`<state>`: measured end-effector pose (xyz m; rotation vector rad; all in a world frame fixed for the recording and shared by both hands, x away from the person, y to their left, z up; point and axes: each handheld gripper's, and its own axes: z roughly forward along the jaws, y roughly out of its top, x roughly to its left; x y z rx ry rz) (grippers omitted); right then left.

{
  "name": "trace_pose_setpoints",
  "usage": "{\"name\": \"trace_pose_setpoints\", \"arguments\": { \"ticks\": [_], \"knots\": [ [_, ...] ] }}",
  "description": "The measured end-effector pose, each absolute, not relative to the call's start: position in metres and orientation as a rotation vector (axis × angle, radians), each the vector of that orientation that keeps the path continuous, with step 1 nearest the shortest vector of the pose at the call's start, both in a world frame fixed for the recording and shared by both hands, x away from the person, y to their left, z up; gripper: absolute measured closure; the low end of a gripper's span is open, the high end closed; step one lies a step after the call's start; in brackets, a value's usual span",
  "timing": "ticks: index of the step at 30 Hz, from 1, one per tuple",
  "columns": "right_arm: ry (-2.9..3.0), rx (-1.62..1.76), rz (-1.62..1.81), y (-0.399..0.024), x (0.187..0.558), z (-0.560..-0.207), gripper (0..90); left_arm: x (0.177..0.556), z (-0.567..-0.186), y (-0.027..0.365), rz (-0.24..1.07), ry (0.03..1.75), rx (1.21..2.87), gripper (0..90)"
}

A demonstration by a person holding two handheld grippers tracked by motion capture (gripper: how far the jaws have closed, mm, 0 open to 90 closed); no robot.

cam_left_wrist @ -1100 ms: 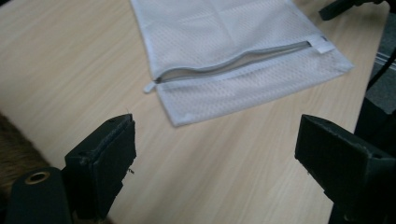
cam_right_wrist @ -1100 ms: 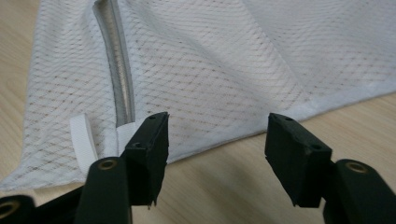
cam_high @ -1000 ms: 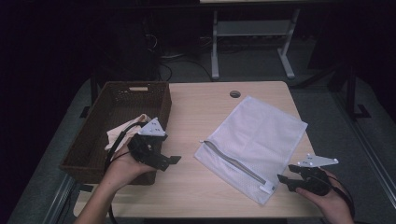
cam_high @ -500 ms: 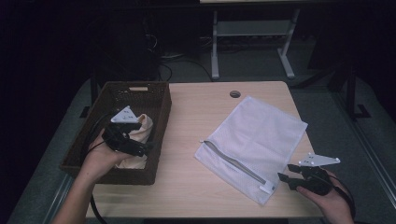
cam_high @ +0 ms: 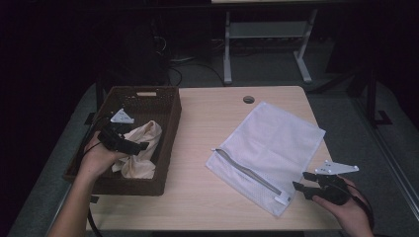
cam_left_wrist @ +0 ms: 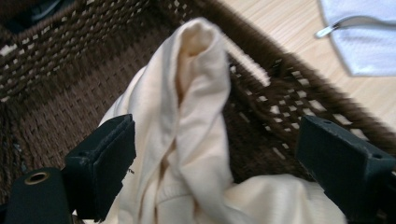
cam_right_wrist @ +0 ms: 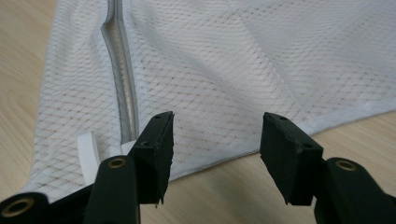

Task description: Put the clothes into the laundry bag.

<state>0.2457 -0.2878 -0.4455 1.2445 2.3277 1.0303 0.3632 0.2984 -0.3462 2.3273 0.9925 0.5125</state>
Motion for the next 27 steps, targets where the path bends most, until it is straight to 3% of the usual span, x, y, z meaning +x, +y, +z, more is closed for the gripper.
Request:
{"name": "trace_pose_setpoints", "arguments": {
  "ticks": [12,23,27],
  "knots": [
    [2.333,1.229,1.016,-0.288,0.246,-0.447,43.1,0.397,-0.380,0.303,0.461,1.091,2.410,10.7],
    [2.343,1.226,1.014,-0.288,0.247,-0.449,42.8,0.405,-0.407,0.298,0.424,1.119,2.472,10.9],
    [2.343,1.228,1.011,-0.288,0.247,-0.449,42.9,0.406,-0.413,0.302,0.377,1.155,2.475,16.5]
  ]
}}
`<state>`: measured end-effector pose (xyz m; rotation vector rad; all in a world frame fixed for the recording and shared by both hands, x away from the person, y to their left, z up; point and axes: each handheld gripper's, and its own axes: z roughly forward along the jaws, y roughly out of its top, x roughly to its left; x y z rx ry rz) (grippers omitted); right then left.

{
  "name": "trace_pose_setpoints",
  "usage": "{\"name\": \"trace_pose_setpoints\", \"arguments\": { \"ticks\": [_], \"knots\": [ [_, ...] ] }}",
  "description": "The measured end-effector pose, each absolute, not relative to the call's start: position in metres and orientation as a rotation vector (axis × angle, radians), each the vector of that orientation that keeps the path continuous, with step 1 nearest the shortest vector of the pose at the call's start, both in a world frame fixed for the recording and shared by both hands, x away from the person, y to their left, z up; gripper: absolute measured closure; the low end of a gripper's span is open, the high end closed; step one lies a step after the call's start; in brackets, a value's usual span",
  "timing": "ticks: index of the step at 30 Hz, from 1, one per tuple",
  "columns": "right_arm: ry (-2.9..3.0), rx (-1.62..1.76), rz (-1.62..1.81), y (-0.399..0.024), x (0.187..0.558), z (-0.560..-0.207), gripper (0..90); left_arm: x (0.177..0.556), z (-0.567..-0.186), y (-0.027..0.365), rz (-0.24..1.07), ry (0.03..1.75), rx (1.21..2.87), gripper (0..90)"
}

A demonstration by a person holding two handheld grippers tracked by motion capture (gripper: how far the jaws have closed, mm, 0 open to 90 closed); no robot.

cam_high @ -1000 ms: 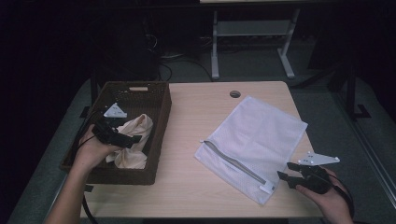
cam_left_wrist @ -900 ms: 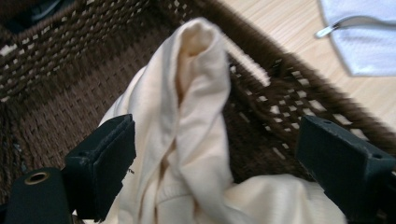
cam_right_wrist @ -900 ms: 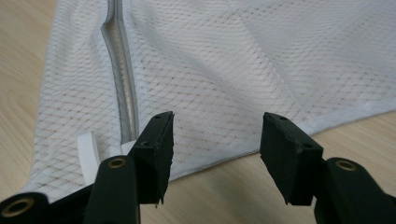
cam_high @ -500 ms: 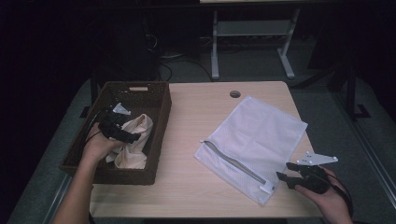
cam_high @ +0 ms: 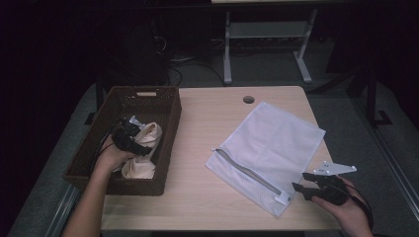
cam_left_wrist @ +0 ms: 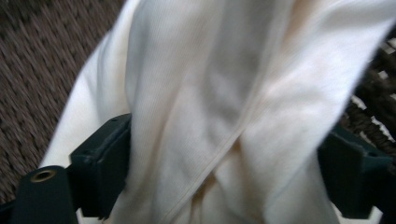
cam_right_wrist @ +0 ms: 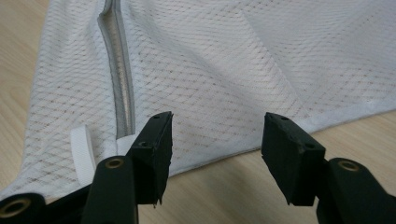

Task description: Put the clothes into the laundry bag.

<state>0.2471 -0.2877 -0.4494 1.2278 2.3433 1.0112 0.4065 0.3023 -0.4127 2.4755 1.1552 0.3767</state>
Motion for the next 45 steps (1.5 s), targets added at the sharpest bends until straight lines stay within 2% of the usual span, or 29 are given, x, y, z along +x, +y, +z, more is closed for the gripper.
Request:
{"name": "trace_pose_setpoints", "arguments": {
  "ticks": [8,11,16,24,30,45],
  "knots": [
    [2.341,1.231,1.007,-0.289,0.247,-0.450,43.0,0.403,-0.408,0.306,0.371,1.166,2.466,58.7],
    [2.339,1.232,1.011,-0.289,0.247,-0.450,43.0,0.404,-0.407,0.307,0.356,1.191,2.455,65.7],
    [2.338,1.230,1.011,-0.289,0.248,-0.450,42.9,0.402,-0.399,0.309,0.333,1.234,2.418,69.5],
    [2.336,1.232,1.014,-0.289,0.247,-0.449,42.9,0.396,-0.380,0.313,0.332,1.227,2.335,70.8],
    [2.334,1.232,1.017,-0.290,0.247,-0.449,42.8,0.388,-0.353,0.316,0.326,1.202,2.234,71.5],
    [2.331,1.232,1.026,-0.290,0.247,-0.449,42.5,0.376,-0.308,0.302,0.352,1.080,2.177,72.1]
  ]
}}
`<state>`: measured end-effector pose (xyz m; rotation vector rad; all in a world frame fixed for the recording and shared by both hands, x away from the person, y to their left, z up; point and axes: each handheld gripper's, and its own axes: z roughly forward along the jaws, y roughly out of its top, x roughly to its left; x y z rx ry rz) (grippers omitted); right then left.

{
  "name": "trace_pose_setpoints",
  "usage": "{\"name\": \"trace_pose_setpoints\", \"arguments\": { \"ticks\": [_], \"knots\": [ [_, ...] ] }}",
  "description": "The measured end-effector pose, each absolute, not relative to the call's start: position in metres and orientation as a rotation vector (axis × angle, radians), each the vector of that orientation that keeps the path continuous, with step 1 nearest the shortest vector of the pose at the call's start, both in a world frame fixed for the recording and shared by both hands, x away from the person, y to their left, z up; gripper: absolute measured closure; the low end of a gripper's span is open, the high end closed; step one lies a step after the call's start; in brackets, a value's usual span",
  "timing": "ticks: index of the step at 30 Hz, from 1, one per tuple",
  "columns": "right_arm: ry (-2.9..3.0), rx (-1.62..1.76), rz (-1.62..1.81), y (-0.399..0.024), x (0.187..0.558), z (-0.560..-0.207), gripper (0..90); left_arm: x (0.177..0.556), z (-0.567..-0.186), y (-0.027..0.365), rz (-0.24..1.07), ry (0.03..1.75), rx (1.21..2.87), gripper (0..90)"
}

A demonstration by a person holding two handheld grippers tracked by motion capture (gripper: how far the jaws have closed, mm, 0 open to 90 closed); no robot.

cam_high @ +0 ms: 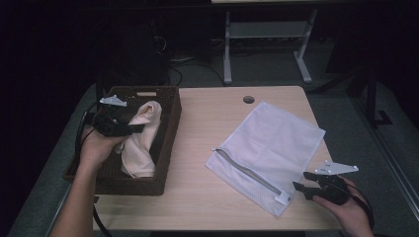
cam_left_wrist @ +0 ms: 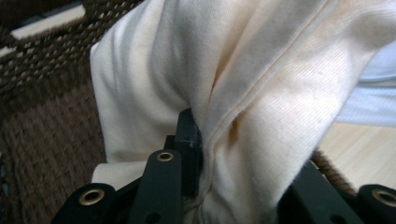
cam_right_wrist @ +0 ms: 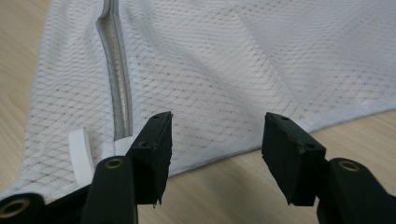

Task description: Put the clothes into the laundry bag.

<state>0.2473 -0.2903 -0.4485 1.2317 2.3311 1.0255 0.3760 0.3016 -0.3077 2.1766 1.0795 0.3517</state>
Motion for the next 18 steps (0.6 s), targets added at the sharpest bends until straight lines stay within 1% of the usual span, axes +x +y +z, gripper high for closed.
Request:
{"name": "trace_pose_setpoints", "arguments": {
  "ticks": [18],
  "knots": [
    [2.332,1.230,1.027,-0.290,0.248,-0.448,42.5,0.370,-0.249,0.271,0.338,0.911,2.111,72.5]
  ]
}}
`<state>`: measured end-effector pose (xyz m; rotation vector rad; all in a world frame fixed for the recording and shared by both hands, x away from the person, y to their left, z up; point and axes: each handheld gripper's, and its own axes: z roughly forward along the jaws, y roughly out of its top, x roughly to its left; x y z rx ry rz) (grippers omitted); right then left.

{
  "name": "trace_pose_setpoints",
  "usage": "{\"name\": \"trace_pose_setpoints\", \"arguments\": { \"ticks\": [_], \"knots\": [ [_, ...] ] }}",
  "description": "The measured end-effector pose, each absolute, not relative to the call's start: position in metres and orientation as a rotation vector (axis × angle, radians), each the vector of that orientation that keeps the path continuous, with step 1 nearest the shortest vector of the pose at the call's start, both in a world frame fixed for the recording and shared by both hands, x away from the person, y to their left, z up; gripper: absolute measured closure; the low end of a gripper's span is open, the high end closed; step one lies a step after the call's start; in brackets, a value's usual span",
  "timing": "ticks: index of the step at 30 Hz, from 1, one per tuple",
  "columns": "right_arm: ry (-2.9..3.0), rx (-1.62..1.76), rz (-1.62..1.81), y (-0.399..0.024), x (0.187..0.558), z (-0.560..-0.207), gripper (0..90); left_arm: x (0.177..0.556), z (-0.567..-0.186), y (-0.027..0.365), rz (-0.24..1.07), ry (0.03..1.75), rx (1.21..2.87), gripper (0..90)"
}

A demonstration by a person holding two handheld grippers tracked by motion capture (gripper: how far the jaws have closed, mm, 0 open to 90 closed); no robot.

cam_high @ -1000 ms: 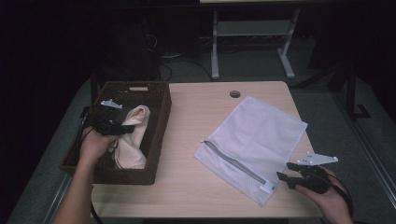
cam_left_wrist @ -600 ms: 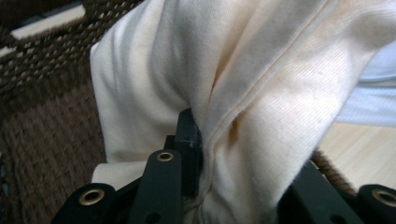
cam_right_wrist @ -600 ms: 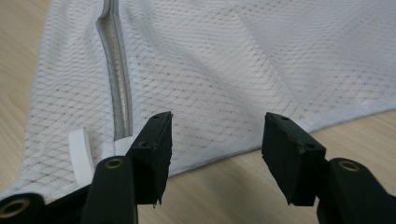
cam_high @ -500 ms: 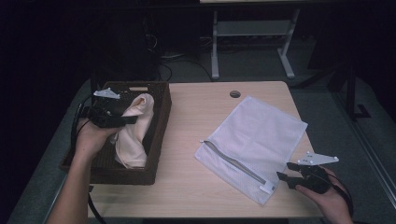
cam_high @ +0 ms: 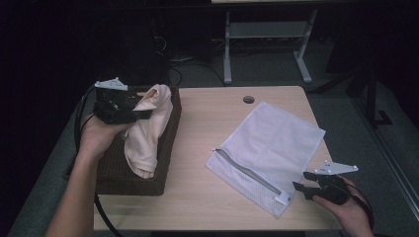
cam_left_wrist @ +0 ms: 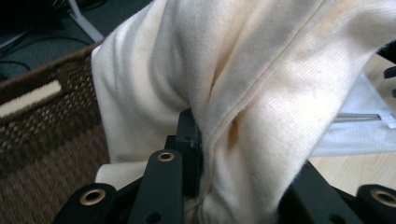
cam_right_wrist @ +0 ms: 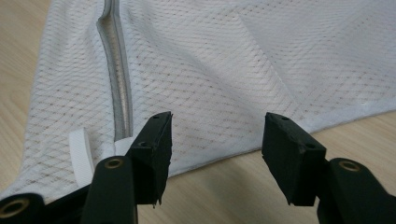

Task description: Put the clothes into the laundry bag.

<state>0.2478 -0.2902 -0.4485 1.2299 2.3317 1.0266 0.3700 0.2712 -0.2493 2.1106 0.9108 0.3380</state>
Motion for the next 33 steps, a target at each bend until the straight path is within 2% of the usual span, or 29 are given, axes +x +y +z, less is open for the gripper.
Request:
{"name": "trace_pose_setpoints", "arguments": {
  "ticks": [15,33],
  "knots": [
    [2.332,1.231,1.032,-0.291,0.248,-0.448,42.4,0.361,-0.213,0.219,0.280,0.740,2.080,72.5],
    [2.321,1.248,1.098,-0.290,0.256,-0.444,42.9,0.343,-0.255,0.169,0.126,0.654,2.121,72.5]
  ]
}}
